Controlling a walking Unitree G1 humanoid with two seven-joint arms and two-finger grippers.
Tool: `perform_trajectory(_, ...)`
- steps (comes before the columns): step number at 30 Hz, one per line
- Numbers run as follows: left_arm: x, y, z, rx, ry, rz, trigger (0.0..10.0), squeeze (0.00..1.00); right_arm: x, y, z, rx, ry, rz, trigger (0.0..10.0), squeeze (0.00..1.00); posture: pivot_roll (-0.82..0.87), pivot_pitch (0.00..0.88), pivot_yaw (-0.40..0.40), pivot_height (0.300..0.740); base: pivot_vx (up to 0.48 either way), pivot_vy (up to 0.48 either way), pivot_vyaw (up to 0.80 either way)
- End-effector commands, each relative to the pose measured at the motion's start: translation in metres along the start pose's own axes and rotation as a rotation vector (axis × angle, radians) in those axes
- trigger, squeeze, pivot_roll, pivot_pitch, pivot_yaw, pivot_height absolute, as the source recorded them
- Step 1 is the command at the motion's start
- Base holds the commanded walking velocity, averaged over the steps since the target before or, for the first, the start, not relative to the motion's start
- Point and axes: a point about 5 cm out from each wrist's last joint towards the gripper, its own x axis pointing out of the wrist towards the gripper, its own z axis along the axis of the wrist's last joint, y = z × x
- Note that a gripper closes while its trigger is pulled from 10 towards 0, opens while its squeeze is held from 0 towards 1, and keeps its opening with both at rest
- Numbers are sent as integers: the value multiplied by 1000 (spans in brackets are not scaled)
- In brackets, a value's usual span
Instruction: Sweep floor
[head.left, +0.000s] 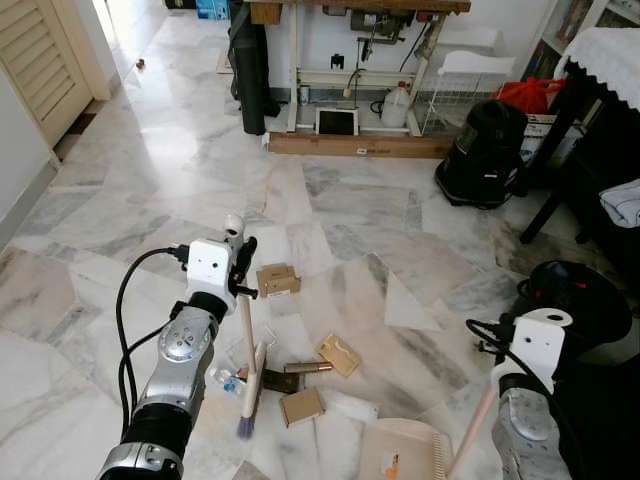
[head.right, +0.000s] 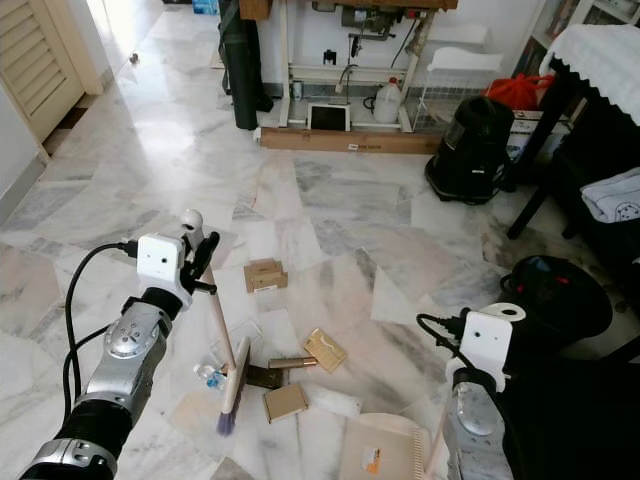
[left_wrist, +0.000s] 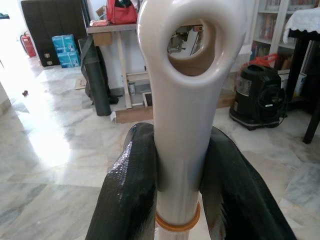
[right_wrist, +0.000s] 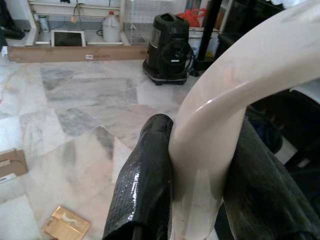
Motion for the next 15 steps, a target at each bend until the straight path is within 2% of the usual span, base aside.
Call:
perform_trajectory(1, 1, 0, 9, 4, -39, -12, 10000, 0, 4, 5, 6, 10, -36, 12, 10000, 0, 152, 93, -50, 740, 0, 0, 0)
perform_trajectory(12, -1, -3, 7, -8, -8, -55, 10000, 0, 20, 13, 26, 73, -126, -5, 10000, 0, 167, 108, -42, 740, 0, 0, 0)
perform_trajectory(15, -3, -2, 7, -6, -2, -62, 10000, 0, 26, 19, 29, 78, -136, 14, 10000, 0, 177, 116, -43, 740, 0, 0, 0)
